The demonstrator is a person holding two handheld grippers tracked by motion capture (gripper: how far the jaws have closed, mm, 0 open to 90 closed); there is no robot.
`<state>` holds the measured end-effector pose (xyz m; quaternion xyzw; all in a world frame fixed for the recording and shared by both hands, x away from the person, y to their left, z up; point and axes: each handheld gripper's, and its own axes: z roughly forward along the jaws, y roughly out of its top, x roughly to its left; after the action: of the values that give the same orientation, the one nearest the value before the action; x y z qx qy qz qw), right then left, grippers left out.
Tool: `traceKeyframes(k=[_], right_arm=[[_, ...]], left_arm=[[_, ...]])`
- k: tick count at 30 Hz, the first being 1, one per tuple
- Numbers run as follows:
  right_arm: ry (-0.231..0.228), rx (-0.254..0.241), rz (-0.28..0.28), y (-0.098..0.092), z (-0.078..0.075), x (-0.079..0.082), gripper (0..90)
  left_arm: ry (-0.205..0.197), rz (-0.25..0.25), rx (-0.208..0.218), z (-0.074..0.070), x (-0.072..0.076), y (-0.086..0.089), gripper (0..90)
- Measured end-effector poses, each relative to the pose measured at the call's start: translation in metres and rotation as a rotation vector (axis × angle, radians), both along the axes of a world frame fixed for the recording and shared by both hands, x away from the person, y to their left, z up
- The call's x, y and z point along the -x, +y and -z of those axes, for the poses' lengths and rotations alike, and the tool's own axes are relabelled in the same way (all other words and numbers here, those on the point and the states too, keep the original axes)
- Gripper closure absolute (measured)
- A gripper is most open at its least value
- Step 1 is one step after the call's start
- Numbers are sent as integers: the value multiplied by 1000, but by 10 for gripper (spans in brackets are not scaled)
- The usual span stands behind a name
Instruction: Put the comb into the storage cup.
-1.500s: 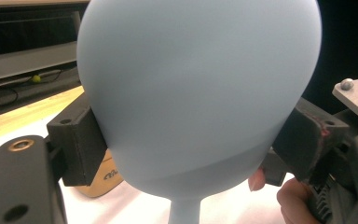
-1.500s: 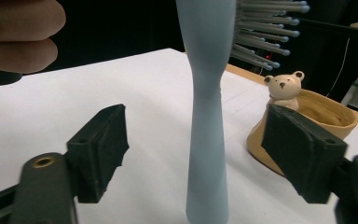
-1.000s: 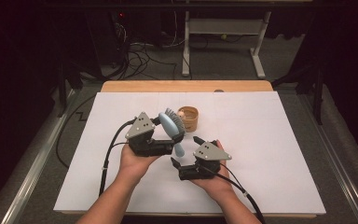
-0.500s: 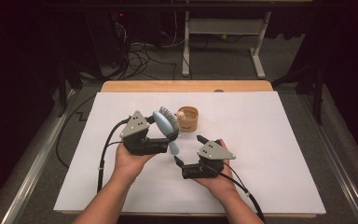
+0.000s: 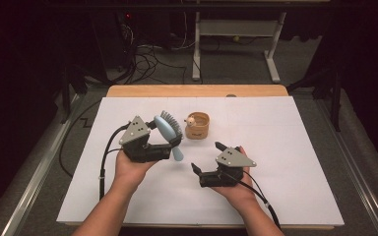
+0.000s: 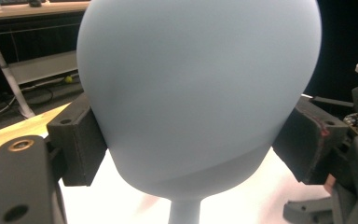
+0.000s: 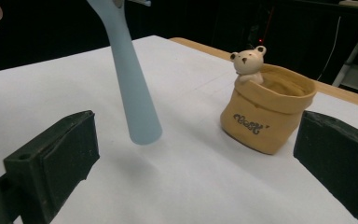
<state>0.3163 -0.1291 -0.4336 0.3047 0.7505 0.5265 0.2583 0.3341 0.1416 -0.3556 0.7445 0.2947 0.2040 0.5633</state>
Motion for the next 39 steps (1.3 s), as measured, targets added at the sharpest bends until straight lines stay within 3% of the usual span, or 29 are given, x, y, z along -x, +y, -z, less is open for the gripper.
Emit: traceKeyframes(k=[19, 39], right_arm=[[21, 24, 81, -49, 6, 6, 5], [30, 7, 195, -106, 12, 17, 5]], left_arm=[[-9, -46, 4, -3, -1, 25, 200], [-15, -89, 8, -2, -2, 43, 200]])
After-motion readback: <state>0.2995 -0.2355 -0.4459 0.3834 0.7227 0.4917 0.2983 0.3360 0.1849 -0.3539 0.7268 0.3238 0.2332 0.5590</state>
